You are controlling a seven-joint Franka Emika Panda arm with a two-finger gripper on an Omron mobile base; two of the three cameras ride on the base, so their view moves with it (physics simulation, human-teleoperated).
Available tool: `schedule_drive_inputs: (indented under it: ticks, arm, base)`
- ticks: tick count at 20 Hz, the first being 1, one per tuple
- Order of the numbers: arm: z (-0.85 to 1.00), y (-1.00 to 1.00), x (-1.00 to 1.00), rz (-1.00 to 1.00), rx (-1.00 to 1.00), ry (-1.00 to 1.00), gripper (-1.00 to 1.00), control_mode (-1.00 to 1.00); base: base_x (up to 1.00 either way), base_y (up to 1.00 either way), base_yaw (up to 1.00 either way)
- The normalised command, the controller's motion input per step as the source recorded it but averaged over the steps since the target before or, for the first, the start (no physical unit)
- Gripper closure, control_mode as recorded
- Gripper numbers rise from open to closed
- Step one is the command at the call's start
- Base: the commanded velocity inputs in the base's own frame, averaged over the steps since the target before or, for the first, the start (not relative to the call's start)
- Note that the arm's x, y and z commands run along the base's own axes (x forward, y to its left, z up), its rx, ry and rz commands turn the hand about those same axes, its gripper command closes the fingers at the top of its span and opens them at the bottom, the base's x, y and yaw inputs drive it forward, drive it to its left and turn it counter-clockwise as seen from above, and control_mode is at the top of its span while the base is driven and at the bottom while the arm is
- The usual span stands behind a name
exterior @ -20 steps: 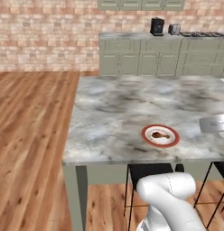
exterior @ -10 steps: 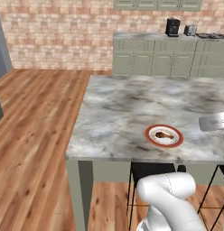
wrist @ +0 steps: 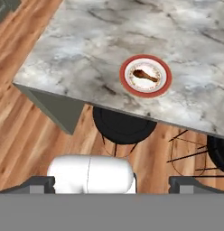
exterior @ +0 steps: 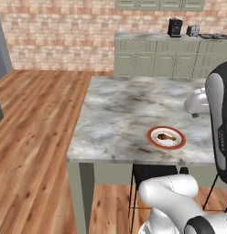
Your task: Transport the chicken drumstick and garlic to the fridge. Place the chicken drumstick on the rack containing meat and place the garlic on the rack containing the vegetable, ensuring meats and vegetables are on different racks.
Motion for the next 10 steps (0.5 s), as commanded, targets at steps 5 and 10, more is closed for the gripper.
schedule_drive_inputs:
  ticks: [5, 10]
  arm:
    - [-0.47, -0.17, 0.60, 0.05, -0.02, 0.29, -1.00, -1.00]
    - [-0.53, -0.19, 0.33, 0.12, -0.01, 0.08, -1.00, -1.00]
  base:
    - [0.00, 0.00, 0.00]
    - [0.00, 0.00, 0.00]
